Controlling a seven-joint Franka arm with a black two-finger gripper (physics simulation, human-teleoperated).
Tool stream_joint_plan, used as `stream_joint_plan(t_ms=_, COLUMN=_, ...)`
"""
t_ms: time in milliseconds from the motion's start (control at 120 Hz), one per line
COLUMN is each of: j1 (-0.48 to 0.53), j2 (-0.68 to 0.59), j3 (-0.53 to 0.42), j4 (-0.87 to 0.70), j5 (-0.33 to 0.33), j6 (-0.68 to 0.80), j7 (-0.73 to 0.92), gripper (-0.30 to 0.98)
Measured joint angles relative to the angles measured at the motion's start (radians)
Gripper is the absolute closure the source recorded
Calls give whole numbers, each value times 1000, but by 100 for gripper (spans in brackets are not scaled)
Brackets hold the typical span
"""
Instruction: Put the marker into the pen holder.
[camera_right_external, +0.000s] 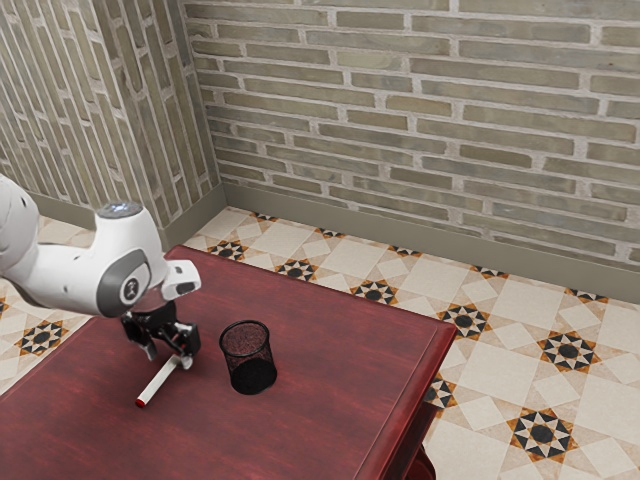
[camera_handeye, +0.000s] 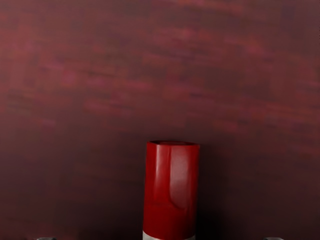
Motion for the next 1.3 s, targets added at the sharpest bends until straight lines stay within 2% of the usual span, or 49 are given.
stream_joint_plan(t_ms=500, j1=-1, j2=-1, j3=0, j4=-2, j5=-19, j6=3, j7=-12, gripper=63)
stream_joint_plan(t_ms=700, j1=-2, j2=2, j3=1, j4=-3, j5=-14, j6=4, j7=-21, gripper=71)
stream_joint_plan(t_ms=850, j1=-3, j2=3, j3=1, j4=-3, j5=-14, j6=7, j7=-30, gripper=65)
stream_joint_plan(t_ms=933, j1=-2, j2=-16, j3=1, j4=-4, j5=-13, j6=6, j7=-33, gripper=71)
stream_joint_plan(t_ms=1067, j1=-16, j2=-92, j3=2, j4=-4, j5=-5, j6=1, j7=-40, gripper=73)
stream_joint_plan(t_ms=1175, j1=-35, j2=-276, j3=-8, j4=-13, j5=1, j6=-35, j7=-46, gripper=74)
stream_joint_plan(t_ms=1300, j1=-120, j2=-495, j3=-15, j4=-106, j5=8, j6=-54, j7=-51, gripper=74)
